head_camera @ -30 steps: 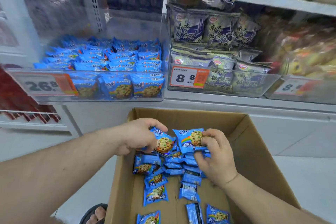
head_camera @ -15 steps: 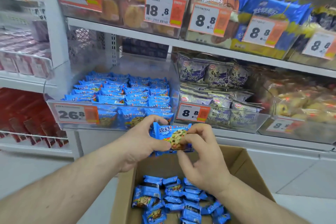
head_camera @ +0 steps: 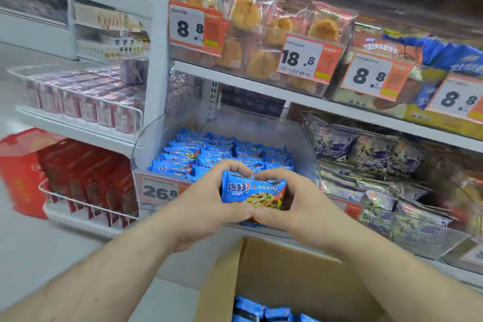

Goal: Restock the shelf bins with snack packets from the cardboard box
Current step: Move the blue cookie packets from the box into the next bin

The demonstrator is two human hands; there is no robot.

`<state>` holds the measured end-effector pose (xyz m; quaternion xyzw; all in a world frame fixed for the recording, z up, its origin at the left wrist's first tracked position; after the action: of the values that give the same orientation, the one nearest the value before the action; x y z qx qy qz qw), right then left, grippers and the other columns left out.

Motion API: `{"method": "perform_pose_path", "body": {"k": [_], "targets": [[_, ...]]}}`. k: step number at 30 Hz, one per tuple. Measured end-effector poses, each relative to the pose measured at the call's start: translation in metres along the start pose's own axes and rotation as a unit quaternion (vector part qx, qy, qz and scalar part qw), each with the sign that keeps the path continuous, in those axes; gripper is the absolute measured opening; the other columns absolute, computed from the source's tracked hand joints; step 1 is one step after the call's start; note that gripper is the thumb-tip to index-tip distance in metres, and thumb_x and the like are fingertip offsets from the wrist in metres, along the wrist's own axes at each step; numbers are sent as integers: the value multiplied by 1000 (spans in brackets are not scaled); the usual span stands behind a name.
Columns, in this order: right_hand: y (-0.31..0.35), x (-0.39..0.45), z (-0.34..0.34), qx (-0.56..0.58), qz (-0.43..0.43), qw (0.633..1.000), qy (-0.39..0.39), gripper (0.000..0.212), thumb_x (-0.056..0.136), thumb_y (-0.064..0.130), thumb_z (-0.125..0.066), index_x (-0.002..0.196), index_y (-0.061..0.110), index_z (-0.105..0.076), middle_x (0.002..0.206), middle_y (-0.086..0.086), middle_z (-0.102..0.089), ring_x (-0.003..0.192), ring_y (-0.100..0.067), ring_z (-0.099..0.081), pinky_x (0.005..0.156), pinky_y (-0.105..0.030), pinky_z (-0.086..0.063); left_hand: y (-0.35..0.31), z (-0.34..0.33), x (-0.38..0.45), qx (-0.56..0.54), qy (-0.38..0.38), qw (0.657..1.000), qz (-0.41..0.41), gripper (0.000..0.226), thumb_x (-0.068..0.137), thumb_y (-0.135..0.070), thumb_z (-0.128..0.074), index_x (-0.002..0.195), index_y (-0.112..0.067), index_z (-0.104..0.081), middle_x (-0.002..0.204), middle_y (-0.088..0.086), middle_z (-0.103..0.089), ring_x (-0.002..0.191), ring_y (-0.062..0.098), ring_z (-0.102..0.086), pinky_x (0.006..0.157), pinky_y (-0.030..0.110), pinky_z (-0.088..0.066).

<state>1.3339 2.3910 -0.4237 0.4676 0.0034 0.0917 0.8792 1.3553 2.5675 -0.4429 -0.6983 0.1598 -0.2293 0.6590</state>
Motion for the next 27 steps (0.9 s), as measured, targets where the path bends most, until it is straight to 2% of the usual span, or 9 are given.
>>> {"method": "perform_pose_path", "body": {"k": [3,5,7,9,12,16,18,23,27], "targets": [[11,23,-5,31,-5,999,10,47,71,14,-85,110,24,-61,97,-11,-73,80,-19,-67,83,-44,-56,-1,17,5,93,-79,992,-10,59,58,-35,-74,109,-48,-47,103,3,-68,86,17,-62,84,48,-52],[13,48,-7,48,-5,999,-7,44,69,14,-86,107,19,-63,94,-8,-74,78,-23,-68,79,-38,-56,-3,33,11,198,-183,961,-62,58,67,-35,-74,112,-47,-40,111,-14,-60,90,3,-62,84,34,-54],[14,80,-5,50,-17,997,-52,36,74,8,-82,103,17,-63,92,-7,-72,74,-18,-64,71,-32,-53,-6,51,16,292,-273,912,-95,49,78,-26,-71,111,-44,-39,111,-22,-55,94,-6,-55,77,12,-43],[13,116,-4,29,-34,995,-89,33,77,10,-80,102,19,-61,92,-7,-69,70,-17,-58,58,-27,-47,-3,66,22,379,-314,867,-75,32,83,-26,-65,106,-38,-47,103,-19,-55,92,1,-53,70,15,-34],[8,173,-12,-46,-40,993,-105,43,79,23,-80,115,22,-54,100,-7,-65,61,-14,-54,46,-23,-42,6,78,29,449,-328,830,-49,13,87,-36,-60,98,-34,-53,88,-17,-61,85,10,-54,70,27,-36],[5,232,-32,-154,-18,981,-116,60,80,31,-78,131,18,-49,109,-4,-62,88,-20,-60,76,-32,-52,16,87,34,465,-330,821,-24,16,90,-43,-53,104,-35,-51,80,-14,-64,85,12,-57,69,30,-37],[5,252,-45,-163,-7,981,-106,61,82,29,-75,134,17,-46,102,-4,-59,82,-20,-57,70,-31,-49,21,90,36,490,-337,803,-16,18,91,-42,-50,108,-35,-49,86,-12,-65,94,15,-60,74,32,-41],[-1,276,-72,-114,-24,987,-111,46,88,15,-69,126,6,-44,119,-26,-55,79,-31,-47,47,-17,-36,28,89,38,512,-355,782,-26,17,90,-41,-46,105,-34,-50,86,-8,-67,91,17,-63,72,32,-41],[-3,292,-82,-176,-7,975,-137,42,83,25,-74,116,14,-52,106,-11,-65,80,-25,-57,63,-33,-47,29,89,35,524,-357,772,-52,19,89,-41,-46,104,-32,-52,85,-7,-65,89,15,-63,66,31,-34]]}}
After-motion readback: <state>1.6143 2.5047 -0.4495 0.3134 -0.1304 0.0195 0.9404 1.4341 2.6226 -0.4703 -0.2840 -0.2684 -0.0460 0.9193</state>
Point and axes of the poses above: each hand's wrist, its own x-axis towards the middle knuckle, its own z-axis out of the back of the hand, y = z × x, the point moved 2 cm from there along x, towards the middle knuckle
